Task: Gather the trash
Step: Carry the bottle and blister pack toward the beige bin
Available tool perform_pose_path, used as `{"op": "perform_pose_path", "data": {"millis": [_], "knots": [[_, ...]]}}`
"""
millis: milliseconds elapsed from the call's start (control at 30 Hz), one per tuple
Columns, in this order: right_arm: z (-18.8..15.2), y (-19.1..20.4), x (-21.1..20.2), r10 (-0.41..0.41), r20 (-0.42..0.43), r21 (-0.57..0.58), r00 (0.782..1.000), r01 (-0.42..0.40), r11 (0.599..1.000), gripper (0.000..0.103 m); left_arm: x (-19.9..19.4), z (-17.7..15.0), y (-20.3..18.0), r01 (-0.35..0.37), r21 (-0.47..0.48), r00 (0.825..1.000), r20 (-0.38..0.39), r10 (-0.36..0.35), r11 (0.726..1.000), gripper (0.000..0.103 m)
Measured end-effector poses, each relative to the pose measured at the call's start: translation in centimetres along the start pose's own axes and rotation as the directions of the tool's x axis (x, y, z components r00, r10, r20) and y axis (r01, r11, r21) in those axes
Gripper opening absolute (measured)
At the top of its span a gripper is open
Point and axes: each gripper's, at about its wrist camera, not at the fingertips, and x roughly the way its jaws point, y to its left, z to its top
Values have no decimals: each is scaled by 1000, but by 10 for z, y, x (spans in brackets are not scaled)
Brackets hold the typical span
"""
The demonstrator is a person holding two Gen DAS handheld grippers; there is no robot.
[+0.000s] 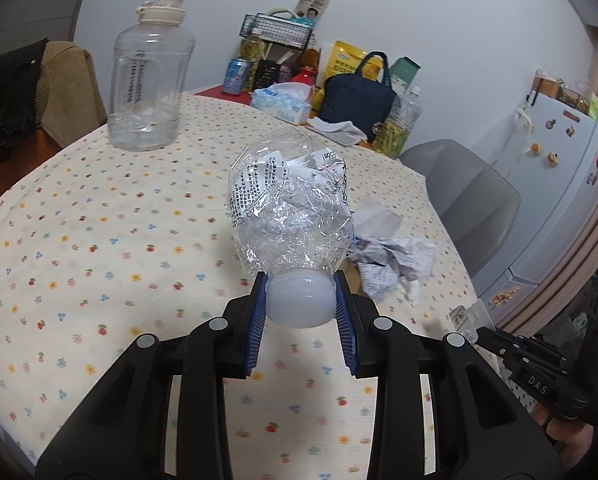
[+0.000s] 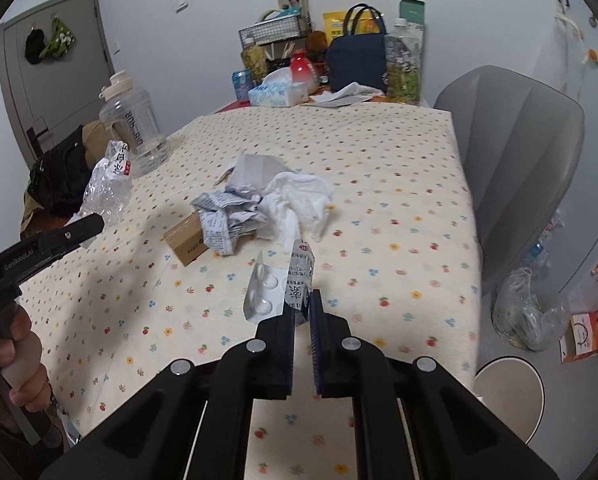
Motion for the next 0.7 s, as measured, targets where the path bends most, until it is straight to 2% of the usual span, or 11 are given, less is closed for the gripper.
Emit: {"op": "perform_pose_path", "data": {"millis": [333,700], "knots": [[-7,-49,-35,-60,53,97,997,54,994,8,8,0,-60,77,104,997,-17,-75,992,32],[-23,-115,-64,-148,85,212,985,127,969,8,25,-4,-128,159,198,987,-63,-150,967,32]]}}
